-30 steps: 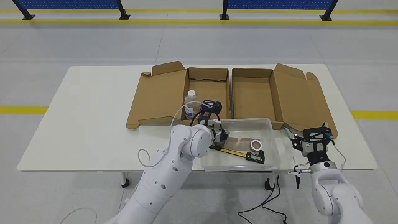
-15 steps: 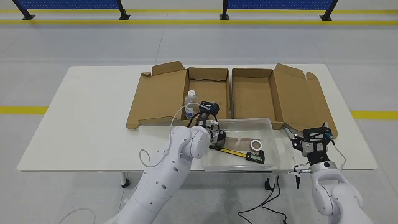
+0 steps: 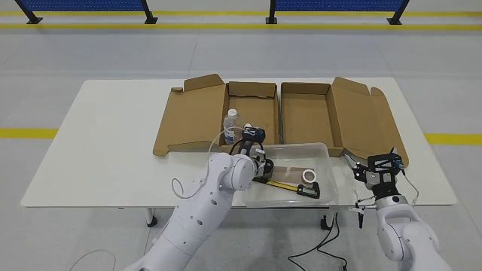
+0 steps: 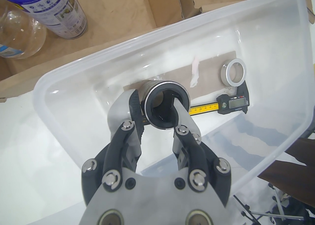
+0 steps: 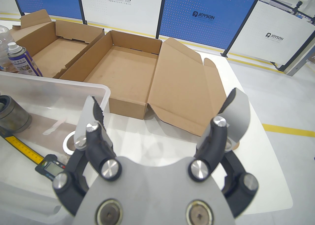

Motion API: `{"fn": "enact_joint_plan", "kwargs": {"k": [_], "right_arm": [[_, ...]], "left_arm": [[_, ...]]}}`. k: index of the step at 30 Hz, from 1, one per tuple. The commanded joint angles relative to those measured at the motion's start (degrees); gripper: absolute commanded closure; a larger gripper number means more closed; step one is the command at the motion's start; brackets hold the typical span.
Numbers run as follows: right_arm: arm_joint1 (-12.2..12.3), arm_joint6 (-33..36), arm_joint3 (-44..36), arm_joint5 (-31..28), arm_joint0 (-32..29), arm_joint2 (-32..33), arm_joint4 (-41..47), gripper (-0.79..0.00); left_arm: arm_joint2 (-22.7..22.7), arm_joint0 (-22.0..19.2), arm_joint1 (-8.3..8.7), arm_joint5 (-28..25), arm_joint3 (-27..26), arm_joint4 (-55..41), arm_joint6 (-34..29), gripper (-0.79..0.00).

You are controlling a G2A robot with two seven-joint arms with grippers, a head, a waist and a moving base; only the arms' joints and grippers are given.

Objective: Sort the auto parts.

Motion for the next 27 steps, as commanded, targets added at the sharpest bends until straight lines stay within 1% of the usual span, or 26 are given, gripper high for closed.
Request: {"fn": "enact_joint_plan", "kwargs": {"k": [1,9,18,20,24,26,27], "right_arm": [[0.0,0.0,0.0,0.0,0.0,0.0,0.0,-0.785],[0.0,0.0,0.0,0.0,0.0,0.0,0.0,-0.785],[0.0,0.0,0.0,0.0,0.0,0.0,0.0,-0.785],[0.0,0.0,0.0,0.0,0.0,0.0,0.0,-0.785],[0.0,0.0,0.0,0.0,0.0,0.0,0.0,-0.785],[0.0,0.0,0.0,0.0,0.0,0.0,0.0,-0.785],[0.0,0.0,0.0,0.0,0.0,0.0,0.0,-0.785]], "left_arm": [[0.3,-0.3,-0.05,-0.2,0.4,-0.2,-0.3,-0.299],[0.9,-1.1,-0.18,0.0,1.7,-0.8,-0.3,-0.323],[1.3,-1.8,-0.28,0.1,2.6,-1.5,-0.1,-0.299],[1.3,-1.9,-0.28,0.1,2.7,-1.6,0.0,-0.268],[1.3,-2.0,-0.23,0.1,2.9,-1.5,0.3,-0.129],[1.3,-2.1,-0.16,-0.2,2.9,-1.0,0.4,-0.092],[1.3,-2.1,-0.13,-0.2,2.9,-0.9,0.5,-0.058]]}}
